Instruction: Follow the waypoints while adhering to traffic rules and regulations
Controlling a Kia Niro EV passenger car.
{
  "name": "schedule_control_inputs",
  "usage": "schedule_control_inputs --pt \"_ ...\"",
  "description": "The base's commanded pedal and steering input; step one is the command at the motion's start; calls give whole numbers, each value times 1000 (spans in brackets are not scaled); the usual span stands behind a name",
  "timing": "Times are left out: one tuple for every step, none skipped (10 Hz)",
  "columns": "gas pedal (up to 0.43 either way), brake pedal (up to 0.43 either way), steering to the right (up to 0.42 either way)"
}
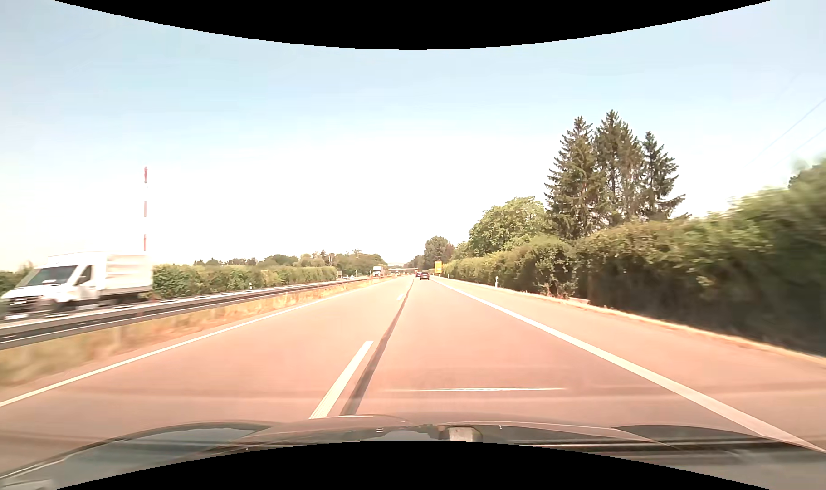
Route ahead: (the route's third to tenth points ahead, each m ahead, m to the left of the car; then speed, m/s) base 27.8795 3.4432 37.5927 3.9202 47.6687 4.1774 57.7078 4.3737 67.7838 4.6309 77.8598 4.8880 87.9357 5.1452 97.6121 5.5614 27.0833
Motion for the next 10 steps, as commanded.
schedule_control_inputs --pt "177 0 -4" --pt "177 0 -4" --pt "177 0 -4" --pt "177 0 -4" --pt "177 0 -4" --pt "177 0 -4" --pt "177 0 -3" --pt "177 0 -3" --pt "169 0 -3" --pt "169 0 -2"
